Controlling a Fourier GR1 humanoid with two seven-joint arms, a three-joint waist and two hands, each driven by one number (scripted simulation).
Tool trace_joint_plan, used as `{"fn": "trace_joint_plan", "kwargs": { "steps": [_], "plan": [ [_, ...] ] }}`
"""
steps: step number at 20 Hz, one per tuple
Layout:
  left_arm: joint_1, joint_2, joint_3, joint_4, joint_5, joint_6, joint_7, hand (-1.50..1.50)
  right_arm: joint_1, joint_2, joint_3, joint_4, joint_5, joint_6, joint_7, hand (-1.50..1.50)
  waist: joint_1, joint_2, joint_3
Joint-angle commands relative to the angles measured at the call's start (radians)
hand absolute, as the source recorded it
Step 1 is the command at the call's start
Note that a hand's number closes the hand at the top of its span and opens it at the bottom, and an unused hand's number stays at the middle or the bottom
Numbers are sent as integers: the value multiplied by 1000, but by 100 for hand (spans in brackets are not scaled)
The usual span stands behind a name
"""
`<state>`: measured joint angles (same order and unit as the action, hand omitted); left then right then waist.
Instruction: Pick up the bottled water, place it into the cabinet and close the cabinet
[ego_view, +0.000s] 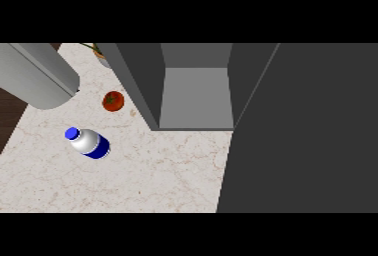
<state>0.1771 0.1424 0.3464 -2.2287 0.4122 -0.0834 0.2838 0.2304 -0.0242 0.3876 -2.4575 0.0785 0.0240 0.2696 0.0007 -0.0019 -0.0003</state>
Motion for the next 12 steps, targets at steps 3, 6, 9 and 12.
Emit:
{"fn": "trace_joint_plan", "kwargs": {
  "steps": [3, 6, 9, 12],
  "plan": [
    [38, -12, -1, 38, -65, -46, -41, -150, -42, 23, 149, -48, 154, -82, 71, -150, 0, 0, -1],
    [-21, 27, -13, 122, -85, -54, -13, -150, 6, -11, 122, -107, 116, -65, 94, -150, -8, 0, 0],
    [38, -29, -48, 138, -147, -64, -82, -150, -15, -19, 117, -63, 138, -86, 60, -150, -4, 0, 0],
    [-51, -8, -23, 269, -165, -53, -120, -150, -68, -21, 99, -61, 116, -91, 113, -150, -5, 1, 0]
  ]
}}
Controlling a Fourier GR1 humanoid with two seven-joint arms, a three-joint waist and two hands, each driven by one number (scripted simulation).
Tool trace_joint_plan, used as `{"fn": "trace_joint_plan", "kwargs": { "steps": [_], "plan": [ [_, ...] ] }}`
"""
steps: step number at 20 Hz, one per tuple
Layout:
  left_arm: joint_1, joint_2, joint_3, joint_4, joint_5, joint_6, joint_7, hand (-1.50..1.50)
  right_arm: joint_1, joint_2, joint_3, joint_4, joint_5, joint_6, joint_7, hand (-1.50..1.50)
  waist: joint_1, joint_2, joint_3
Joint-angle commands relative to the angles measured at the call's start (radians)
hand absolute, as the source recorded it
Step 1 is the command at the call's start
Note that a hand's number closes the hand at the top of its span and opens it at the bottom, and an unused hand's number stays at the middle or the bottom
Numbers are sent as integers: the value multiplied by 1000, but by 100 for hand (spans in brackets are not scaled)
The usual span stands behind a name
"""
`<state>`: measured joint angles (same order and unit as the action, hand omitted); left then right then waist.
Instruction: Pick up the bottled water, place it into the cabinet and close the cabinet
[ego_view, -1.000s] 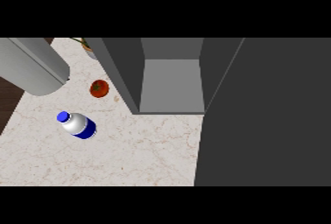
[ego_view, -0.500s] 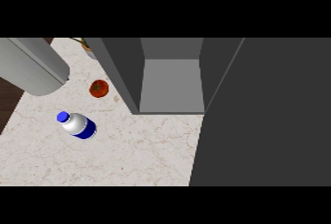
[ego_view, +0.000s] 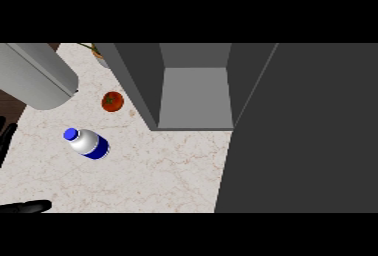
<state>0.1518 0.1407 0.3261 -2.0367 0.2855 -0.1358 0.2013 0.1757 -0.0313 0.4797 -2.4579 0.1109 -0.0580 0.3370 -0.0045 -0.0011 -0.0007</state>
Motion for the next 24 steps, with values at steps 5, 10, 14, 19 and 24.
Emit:
{"fn": "trace_joint_plan", "kwargs": {
  "steps": [5, 10, 14, 19, 24],
  "plan": [
    [-57, -8, 13, 198, -60, 6, -87, -150, -51, -15, 69, -147, 140, -53, 146, -150, -3, -1, -1],
    [-105, 21, 44, 400, -76, -26, -179, -150, 3, -63, 56, -128, 99, -55, 78, -150, -6, 0, 0],
    [-113, 53, 66, 549, -69, -84, -251, -150, -14, -79, 58, -123, 98, -68, 96, -150, -5, 0, 0],
    [-137, 18, 41, 692, -109, -75, -331, -150, -9, -97, 83, -115, 99, -85, 68, -150, -8, 0, 0],
    [-166, 41, 55, 891, -145, -111, -486, -150, -81, -73, 106, -77, 153, -138, 110, -150, -6, 0, -1]
  ]
}}
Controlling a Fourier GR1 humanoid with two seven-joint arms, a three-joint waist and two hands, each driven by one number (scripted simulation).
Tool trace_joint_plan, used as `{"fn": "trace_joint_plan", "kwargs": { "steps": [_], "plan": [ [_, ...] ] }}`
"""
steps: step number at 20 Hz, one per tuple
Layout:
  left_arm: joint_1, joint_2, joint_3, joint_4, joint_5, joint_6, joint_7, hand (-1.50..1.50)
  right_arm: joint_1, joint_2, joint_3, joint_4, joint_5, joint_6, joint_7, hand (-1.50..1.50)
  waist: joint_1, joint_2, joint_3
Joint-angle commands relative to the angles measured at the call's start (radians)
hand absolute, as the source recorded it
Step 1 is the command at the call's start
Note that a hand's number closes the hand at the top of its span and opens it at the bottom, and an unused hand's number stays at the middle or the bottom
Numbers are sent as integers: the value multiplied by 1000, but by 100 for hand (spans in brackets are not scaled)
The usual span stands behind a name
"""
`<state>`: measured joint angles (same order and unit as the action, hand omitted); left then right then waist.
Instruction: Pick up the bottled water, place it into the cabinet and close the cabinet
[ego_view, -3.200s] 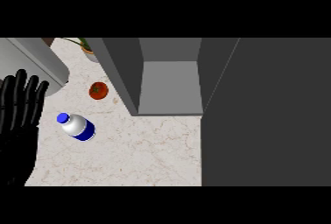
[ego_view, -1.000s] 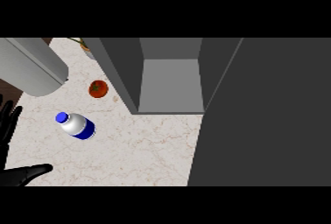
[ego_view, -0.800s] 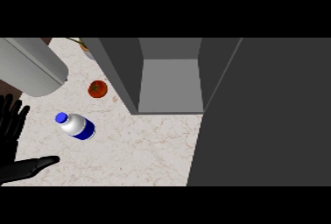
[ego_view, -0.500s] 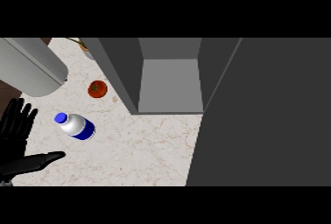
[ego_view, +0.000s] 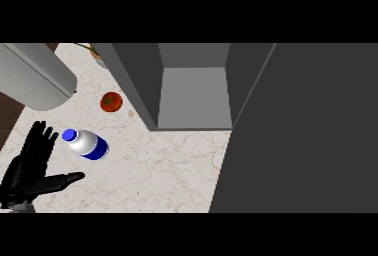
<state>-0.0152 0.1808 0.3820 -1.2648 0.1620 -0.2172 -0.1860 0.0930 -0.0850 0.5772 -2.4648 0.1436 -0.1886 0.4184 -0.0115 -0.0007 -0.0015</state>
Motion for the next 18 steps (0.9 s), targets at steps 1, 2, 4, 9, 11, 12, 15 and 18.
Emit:
{"fn": "trace_joint_plan", "kwargs": {
  "steps": [1, 2, 4, 9, 11, 12, 15, 18],
  "plan": [
    [-44, 34, 16, 156, -21, -22, -91, -150, -8, -17, 32, -114, 143, -23, 95, -150, -1, 0, 0],
    [-66, 22, 11, 236, -43, -19, -155, -150, 29, -61, 4, -92, 99, 5, 37, -150, -7, 1, 0],
    [-79, 6, 0, 274, -45, -17, -184, -150, 41, -64, -6, -107, 73, -2, 12, -150, -1, 0, 1],
    [-158, 39, 25, 525, -69, -43, -362, -150, 43, -82, 5, -58, 71, -15, -36, -150, -7, 2, 0],
    [-197, 62, 39, 600, -70, -50, -405, -150, 7, -62, 71, -129, 136, -47, 68, -150, -9, 1, -1],
    [-214, 69, 47, 651, -71, -55, -444, -150, 36, -85, 15, -81, 85, -36, -14, -150, -9, 3, -1],
    [-298, 92, 56, 767, -80, -41, -493, -150, -2, -63, 29, -70, 96, -58, 31, -150, -10, 4, -1],
    [-307, 77, 61, 784, -74, -19, -506, -150, -3, -92, 24, -133, 122, -69, 66, -150, -11, 2, -2]
  ]
}}
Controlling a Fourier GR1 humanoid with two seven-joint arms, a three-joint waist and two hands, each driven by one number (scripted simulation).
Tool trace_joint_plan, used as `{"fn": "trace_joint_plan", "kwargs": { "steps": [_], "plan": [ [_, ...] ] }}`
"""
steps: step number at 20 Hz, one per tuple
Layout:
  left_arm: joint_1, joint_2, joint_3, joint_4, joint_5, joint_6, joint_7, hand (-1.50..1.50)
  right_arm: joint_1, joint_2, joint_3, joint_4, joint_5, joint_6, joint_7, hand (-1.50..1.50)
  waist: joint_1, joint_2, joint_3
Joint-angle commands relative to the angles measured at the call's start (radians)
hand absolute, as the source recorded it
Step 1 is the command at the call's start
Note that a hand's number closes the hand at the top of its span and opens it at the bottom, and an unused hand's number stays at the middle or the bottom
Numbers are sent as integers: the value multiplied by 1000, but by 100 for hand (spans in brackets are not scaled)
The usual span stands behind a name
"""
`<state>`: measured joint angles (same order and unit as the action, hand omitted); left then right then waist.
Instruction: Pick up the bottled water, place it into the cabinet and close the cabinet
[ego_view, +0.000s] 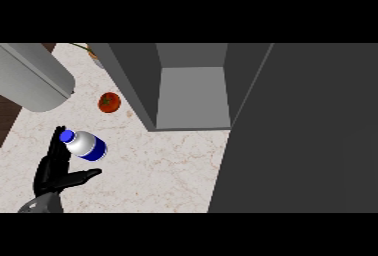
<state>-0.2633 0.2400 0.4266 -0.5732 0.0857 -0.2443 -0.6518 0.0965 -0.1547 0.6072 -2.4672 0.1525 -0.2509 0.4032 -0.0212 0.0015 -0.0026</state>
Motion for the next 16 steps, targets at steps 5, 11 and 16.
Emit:
{"fn": "trace_joint_plan", "kwargs": {
  "steps": [5, 11, 16],
  "plan": [
    [-144, 38, 55, 247, 12, 23, -144, -150, 39, -59, 3, -109, 66, 7, 8, -150, -9, 3, 0],
    [-208, 49, 56, 304, 18, -6, -193, 150, 39, -63, 47, -115, 103, -20, 32, -150, -9, 1, 0],
    [-200, 32, 17, 327, -10, -79, -250, 150, -1, -48, 37, -105, 92, -43, 45, -150, -3, 1, 0]
  ]
}}
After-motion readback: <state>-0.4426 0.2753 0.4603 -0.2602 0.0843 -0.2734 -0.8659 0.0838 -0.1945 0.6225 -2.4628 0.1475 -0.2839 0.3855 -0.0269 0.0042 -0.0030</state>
